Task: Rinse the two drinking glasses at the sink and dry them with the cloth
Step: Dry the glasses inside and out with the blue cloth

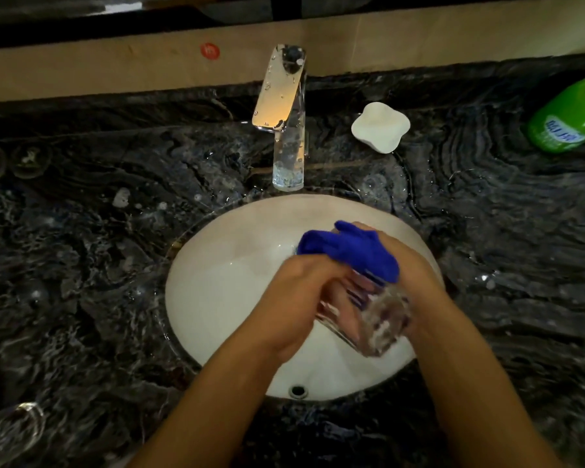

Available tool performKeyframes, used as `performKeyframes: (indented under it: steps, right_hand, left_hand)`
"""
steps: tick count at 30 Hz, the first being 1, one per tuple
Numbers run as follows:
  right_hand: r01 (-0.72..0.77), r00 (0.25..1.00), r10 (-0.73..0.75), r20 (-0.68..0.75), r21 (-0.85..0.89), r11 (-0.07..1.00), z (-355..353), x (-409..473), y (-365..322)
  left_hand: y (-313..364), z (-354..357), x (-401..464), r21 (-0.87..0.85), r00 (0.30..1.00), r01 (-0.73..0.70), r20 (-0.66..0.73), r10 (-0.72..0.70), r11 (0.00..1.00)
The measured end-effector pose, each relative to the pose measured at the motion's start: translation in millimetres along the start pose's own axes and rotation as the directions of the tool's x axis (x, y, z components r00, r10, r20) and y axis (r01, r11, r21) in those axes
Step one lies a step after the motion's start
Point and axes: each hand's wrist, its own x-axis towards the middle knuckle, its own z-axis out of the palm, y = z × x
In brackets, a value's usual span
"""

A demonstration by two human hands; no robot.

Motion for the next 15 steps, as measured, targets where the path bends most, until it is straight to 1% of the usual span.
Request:
performKeyframes:
  steps: [1, 2, 3, 5, 7, 8, 10, 11, 12, 13, 15]
  right_hand:
    - [0.058, 0.993, -0.042, 0.114, -0.138, 0.989, 5.3, -4.1, 4.9]
    - [0.079, 0.990, -0.065, 0.124, -0.109, 0.991, 6.0, -5.5, 10.2]
    - [0.073, 0.990, -0.065, 0.124, -0.055, 0.996, 1.9, -5.5, 15.5]
    - [0.067, 0.991, -0.066, 0.115, -0.005, 0.998, -1.8, -6.4, 21.9]
    - [0.080, 0.985, -0.090, 0.148, 0.073, 0.994, 0.0, -8.1, 26.5]
    - [0.081, 0.985, -0.094, 0.142, 0.098, 0.992, 2.8, -10.6, 28.4]
    - [0.086, 0.992, -0.099, 0.073, 0.161, 0.983, 5.7, -10.8, 31.9]
    - [0.098, 0.995, -0.103, 0.016, 0.192, 0.976, 8.4, -10.5, 34.2]
    - [0.132, 0.991, -0.129, -0.031, 0.205, 0.970, 9.6, -8.5, 35.4]
    - [0.192, 0.980, -0.179, -0.080, 0.188, 0.963, 10.9, -5.4, 35.8]
    - [0.333, 0.933, -0.312, -0.177, 0.100, 0.938, 9.8, -0.1, 37.2]
  left_hand:
    - [-1.1, -4.7, 3.2, -0.057, 0.998, -0.013, -0.055, 0.010, 0.998]
    - [-1.4, -7.8, 5.8, -0.081, 0.995, -0.032, -0.092, 0.024, 0.996]
    - [-1.7, -9.6, 8.3, -0.066, 0.992, -0.056, -0.116, 0.048, 0.996]
    - [-1.7, -11.7, 10.7, -0.001, 0.988, -0.091, -0.126, 0.090, 0.996]
    - [-1.1, -10.3, 12.5, 0.042, 0.986, -0.090, -0.136, 0.095, 0.995]
    - [-1.8, -7.3, 13.8, 0.064, 0.980, -0.081, -0.175, 0.091, 0.995]
    - [-4.3, 2.3, 17.2, 0.084, 0.958, -0.062, -0.274, 0.083, 0.995]
    - [-6.0, 7.2, 18.8, 0.078, 0.944, -0.057, -0.320, 0.079, 0.995]
    - [-7.8, 10.4, 20.3, 0.074, 0.927, -0.058, -0.365, 0.081, 0.996]
    - [-9.1, 12.0, 21.6, 0.072, 0.907, -0.071, -0.411, 0.094, 0.995]
    - [-13.2, 9.1, 23.2, 0.089, 0.863, -0.105, -0.487, 0.136, 0.990]
